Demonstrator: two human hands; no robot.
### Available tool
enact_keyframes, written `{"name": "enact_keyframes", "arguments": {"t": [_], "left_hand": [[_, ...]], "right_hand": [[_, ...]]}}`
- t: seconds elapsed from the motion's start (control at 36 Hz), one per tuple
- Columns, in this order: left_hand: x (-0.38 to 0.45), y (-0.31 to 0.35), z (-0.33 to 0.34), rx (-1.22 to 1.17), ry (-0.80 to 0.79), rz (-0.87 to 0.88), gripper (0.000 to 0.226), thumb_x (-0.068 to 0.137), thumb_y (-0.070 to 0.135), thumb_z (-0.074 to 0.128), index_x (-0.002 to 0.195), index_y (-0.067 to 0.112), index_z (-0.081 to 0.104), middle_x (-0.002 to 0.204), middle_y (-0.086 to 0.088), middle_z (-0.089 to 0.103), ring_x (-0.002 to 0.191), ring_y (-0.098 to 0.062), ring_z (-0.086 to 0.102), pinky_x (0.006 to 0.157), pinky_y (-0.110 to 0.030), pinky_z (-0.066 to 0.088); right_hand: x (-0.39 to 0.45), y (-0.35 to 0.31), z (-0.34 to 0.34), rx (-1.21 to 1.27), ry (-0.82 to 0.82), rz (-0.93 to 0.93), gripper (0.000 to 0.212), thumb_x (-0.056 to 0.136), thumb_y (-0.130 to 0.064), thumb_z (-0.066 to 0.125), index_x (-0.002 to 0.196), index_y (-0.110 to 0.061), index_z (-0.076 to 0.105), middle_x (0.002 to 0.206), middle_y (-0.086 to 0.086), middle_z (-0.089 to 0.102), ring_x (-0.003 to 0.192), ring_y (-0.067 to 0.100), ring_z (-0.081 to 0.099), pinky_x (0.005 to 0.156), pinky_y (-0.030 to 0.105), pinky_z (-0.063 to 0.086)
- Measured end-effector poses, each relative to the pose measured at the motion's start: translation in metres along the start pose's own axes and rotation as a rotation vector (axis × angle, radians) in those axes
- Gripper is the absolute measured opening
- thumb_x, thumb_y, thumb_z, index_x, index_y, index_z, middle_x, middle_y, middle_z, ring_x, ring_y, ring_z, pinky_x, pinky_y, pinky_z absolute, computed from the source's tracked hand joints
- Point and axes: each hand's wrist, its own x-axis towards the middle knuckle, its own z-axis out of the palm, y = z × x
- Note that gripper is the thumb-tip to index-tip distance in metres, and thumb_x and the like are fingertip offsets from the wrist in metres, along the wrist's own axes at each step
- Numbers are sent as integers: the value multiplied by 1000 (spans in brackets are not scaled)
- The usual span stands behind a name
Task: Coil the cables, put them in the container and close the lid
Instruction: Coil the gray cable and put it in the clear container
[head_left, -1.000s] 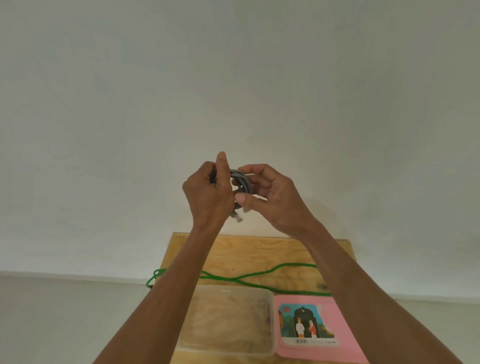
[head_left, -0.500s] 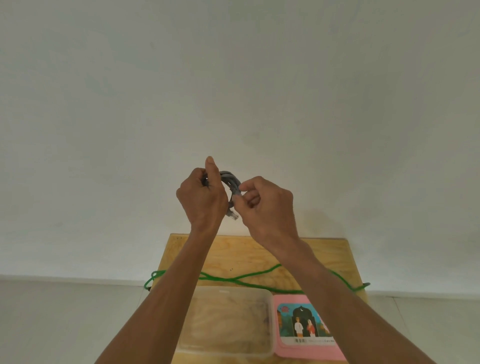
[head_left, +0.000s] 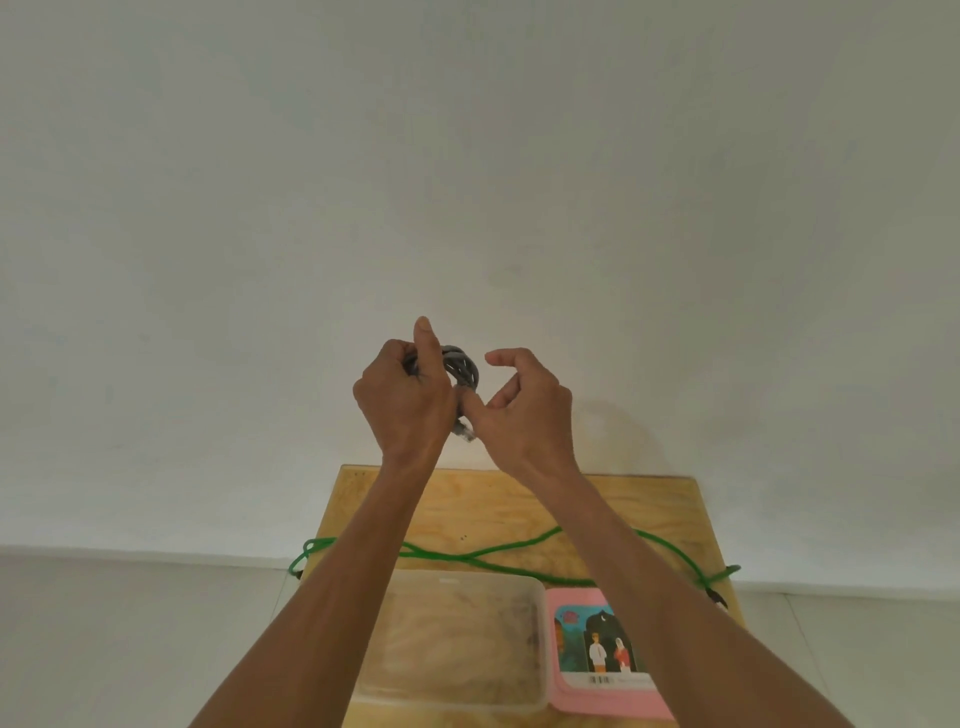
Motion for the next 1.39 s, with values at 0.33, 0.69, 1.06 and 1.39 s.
{"name": "enact_keyframes", "arguments": {"t": [0.33, 0.69, 1.06, 1.39], "left_hand": [[11, -1, -8, 49, 7, 51, 60, 102, 38, 50, 49, 19, 31, 41, 8, 30, 41, -13, 39, 49, -17, 29], [13, 8, -17, 34, -213, 55, 61, 102, 36, 48, 51, 8, 30, 44, 0, 24, 45, -15, 23, 50, -32, 29], [21, 13, -18, 199, -680, 0, 63, 101, 39, 49, 59, -6, 59, 45, -5, 52, 36, -12, 38, 47, -22, 37], [2, 15, -11, -146, -615, -147, 66, 106, 35, 44, 42, 17, 40, 33, 10, 35, 32, -5, 34, 44, -16, 32]], "right_hand": [[-2, 12, -12, -87, -14, -203, 14, 84, -32, 77, 86, -19, 74, 68, -3, 67, 58, 4, 61, 62, 10, 45], [12, 36, -18, 219, -113, -157, 6, 88, -24, 73, 93, -21, 73, 89, -1, 67, 72, 15, 66, 58, 33, 56], [26, 44, -19, -9, 241, -459, 12, 90, -22, 71, 96, -13, 74, 96, -10, 55, 72, 8, 59, 57, 9, 41], [15, 37, -9, 421, -267, -4, 28, 90, 7, 61, 87, -16, 76, 71, -5, 73, 64, 9, 65, 64, 25, 56]]}}
